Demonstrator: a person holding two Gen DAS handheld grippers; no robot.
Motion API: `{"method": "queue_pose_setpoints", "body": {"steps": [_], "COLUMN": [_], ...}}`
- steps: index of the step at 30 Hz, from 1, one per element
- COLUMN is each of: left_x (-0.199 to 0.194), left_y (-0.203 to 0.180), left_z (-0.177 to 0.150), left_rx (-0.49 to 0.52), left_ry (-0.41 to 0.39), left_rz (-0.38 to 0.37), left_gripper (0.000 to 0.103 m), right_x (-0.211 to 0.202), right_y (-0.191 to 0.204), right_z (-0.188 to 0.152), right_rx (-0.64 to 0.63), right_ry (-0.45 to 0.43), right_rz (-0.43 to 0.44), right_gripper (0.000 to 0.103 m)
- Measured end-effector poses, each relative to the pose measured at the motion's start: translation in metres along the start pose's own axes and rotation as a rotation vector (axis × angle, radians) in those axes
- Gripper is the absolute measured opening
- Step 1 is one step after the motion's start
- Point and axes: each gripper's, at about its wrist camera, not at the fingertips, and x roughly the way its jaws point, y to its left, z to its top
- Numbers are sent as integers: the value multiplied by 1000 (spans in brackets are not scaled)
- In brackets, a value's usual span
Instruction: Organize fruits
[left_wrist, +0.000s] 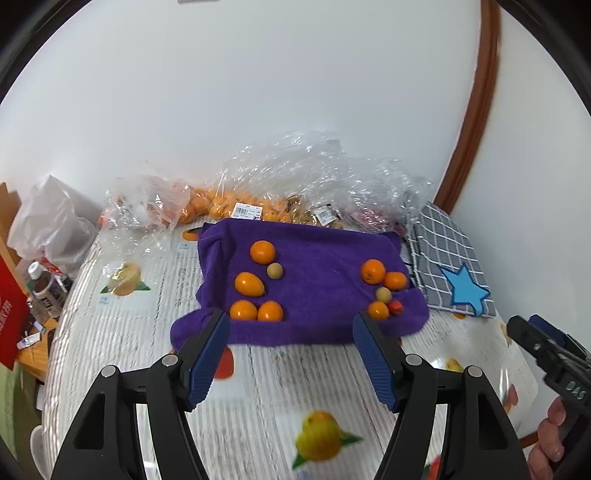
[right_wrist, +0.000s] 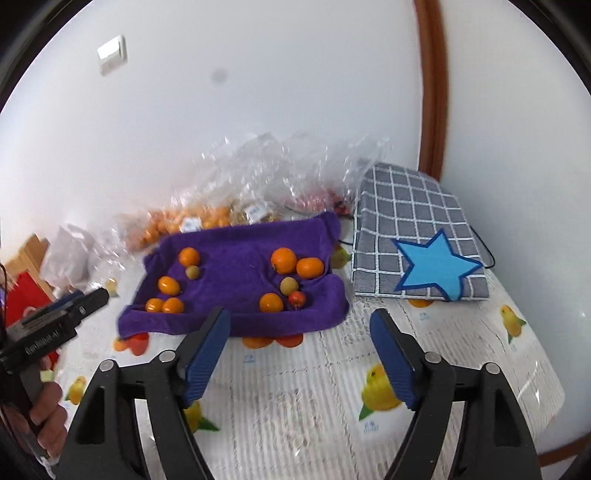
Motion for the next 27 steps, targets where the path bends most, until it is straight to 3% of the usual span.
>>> {"method": "queue_pose_setpoints", "body": {"steps": [2,5,8,15,27], "left_x": [-16,-36,-53,-78,-90], "left_y": [-5,-11,-15,-26,-26], "left_z": [-7,-13,-17,-23,-23], "left_rx": [6,10,16,41,44], "left_ry": [-22,-44,-72,-97,-119], "left_rz": [8,22,32,57,90], "left_gripper": [72,77,78,79,79], "right_x": [-18,-39,-57,-83,-93], "right_y": [-4,-4,1,0,4], "right_z": [-5,-12,-18,-25,-30], "right_rx": [18,-5,-60,-58,-54], "right_ry": [-21,-23,-31,-56,-60], "right_rz": [20,2,-40,-34,-38], "right_gripper": [92,97,97,97,97]}}
